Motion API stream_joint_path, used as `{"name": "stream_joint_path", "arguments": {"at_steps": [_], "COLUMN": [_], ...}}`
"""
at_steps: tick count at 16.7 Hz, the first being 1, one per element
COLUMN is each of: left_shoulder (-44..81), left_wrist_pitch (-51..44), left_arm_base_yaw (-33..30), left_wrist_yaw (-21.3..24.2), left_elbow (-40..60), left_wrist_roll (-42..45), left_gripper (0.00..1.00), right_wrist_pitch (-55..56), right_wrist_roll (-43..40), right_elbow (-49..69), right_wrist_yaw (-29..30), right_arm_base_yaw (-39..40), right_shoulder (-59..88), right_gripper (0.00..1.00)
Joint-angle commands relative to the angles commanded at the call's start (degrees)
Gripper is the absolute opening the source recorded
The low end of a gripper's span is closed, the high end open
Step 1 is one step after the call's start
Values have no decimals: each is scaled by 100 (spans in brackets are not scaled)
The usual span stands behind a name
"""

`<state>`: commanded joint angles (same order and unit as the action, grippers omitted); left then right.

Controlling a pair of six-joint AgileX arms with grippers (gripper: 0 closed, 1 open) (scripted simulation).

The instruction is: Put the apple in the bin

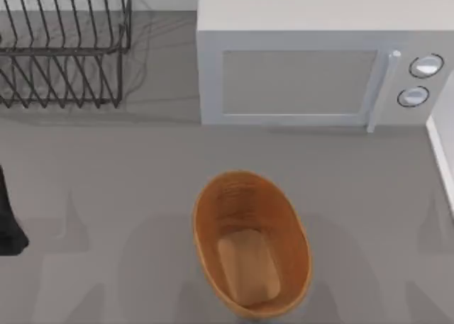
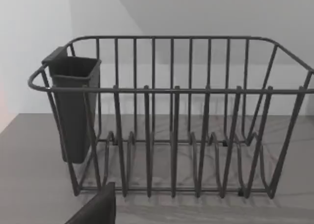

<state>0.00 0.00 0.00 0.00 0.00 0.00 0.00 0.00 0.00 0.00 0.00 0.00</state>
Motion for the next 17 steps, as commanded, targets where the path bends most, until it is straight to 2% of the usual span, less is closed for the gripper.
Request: {"name": "stream_joint_path", "arguments": {"at_steps": [4, 8, 17], "left_shoulder": [179, 1270, 6205], "left_wrist_pitch": [-139, -873, -3636], "left_arm_base_yaw": [19, 98, 370], "left_wrist_yaw": [-15, -70, -242], "left_elbow": [156, 1031, 4119], "left_wrist_roll": [105, 668, 2688], "left_gripper": [100, 100, 100], "right_wrist_pitch": [0, 0, 0], "right_wrist_roll": [0, 0, 0], "right_elbow": [0, 0, 0], "right_wrist_yaw": [0, 0, 0], "right_arm_base_yaw": [0, 0, 0], "right_shoulder": [0, 0, 0], "right_gripper": [100, 100, 100]}}
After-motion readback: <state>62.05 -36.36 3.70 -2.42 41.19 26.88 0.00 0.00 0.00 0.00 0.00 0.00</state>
